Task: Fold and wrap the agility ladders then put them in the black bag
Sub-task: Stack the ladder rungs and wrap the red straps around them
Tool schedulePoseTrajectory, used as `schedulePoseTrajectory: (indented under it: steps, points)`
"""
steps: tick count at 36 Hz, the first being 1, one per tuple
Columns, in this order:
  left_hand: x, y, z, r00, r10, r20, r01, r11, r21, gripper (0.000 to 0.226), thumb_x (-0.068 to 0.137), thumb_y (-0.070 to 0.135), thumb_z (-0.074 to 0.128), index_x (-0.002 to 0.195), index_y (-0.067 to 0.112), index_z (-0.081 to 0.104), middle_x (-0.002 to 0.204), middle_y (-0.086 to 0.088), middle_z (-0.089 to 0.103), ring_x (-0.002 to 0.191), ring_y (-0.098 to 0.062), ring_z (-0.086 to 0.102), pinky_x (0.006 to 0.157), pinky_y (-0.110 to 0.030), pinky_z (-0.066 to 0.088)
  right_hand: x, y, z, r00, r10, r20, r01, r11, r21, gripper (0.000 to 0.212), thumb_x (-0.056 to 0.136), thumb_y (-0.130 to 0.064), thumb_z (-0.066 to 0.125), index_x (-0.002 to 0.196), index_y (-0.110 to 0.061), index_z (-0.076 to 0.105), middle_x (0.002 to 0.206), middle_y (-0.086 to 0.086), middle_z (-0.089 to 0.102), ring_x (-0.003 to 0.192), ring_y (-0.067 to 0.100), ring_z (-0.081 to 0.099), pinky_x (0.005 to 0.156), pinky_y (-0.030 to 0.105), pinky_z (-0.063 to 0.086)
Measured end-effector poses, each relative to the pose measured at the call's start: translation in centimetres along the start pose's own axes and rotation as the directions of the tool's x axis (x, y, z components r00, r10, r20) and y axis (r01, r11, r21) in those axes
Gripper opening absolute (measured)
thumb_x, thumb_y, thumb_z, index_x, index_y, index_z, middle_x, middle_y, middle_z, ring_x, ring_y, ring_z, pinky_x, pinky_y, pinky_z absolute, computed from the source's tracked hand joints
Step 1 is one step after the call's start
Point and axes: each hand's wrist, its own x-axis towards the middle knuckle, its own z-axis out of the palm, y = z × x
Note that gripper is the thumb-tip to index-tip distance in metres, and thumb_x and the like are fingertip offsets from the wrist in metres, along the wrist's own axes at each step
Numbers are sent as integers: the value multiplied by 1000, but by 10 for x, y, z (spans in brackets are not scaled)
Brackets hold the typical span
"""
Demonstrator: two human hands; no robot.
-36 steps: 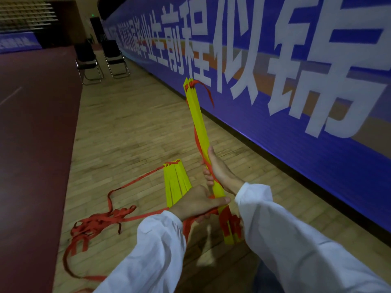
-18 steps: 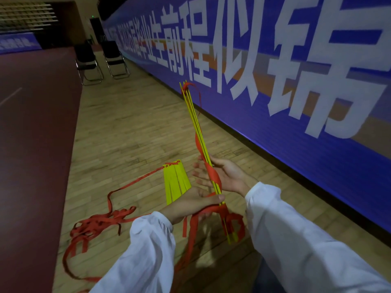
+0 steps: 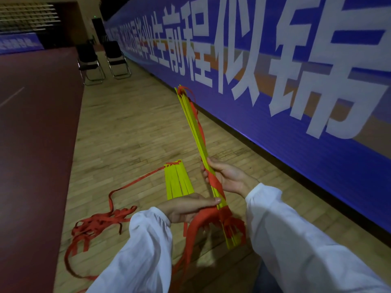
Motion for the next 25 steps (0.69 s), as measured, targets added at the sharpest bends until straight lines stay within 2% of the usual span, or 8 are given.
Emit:
schedulePoseTrajectory:
  steps: [7, 13, 15, 17, 19, 25]
  points:
    - [3, 4, -1, 993, 36, -110, -39, 999, -23, 38, 72, 46, 71, 82, 9, 73, 70, -10, 70, 54, -17, 67, 51, -22, 55, 1, 1, 3, 999, -33, -28, 28, 984, -176, 12, 101, -16, 43, 97, -16, 54, 73, 6, 66, 58, 14, 65, 51, 25, 54]
    - [6, 6, -1, 987, 71, -146, -65, 997, 43, 40, 75, 45, 74, 86, 6, 74, 74, -11, 69, 55, -16, 65, 49, -22, 52, 3, 1, 8, 995, -78, -58, 61, 966, -253, 9, 101, -15, 44, 103, -16, 53, 74, 10, 64, 56, 17, 65, 48, 26, 54]
    - [8, 5, 1, 981, 106, -161, -97, 993, 65, 27, 84, 35, 71, 81, 9, 73, 67, -7, 70, 51, -14, 64, 47, -21, 50, 5, 2, 8, 994, -90, -68, 67, 958, -280, 9, 101, -14, 46, 106, -15, 52, 76, 13, 64, 57, 19, 66, 48, 27, 54]
    - [7, 7, 6, 974, 163, -159, -156, 986, 55, 13, 91, 18, 64, 83, 9, 69, 60, 2, 70, 47, -8, 64, 42, -17, 47, 6, 4, 7, 993, -98, -71, 71, 948, -309, 10, 100, -12, 47, 108, -14, 53, 74, 13, 65, 57, 20, 66, 50, 28, 54]
    - [5, 9, 10, 967, 212, -144, -206, 977, 56, 9, 92, 5, 59, 85, 7, 64, 57, 7, 69, 48, -2, 63, 43, -14, 46, 5, 5, 7, 992, -101, -70, 74, 945, -318, 12, 100, -11, 47, 111, -12, 52, 73, 13, 66, 57, 20, 66, 50, 28, 54]
    - [3, 6, 12, 962, 257, -93, -262, 964, -46, 9, 93, 3, 57, 94, 1, 65, 66, 1, 72, 51, -6, 66, 46, -15, 48, 5, 3, 4, 992, -103, -75, 77, 953, -293, 13, 97, -13, 53, 109, -11, 55, 78, 17, 66, 61, 24, 67, 55, 30, 55]
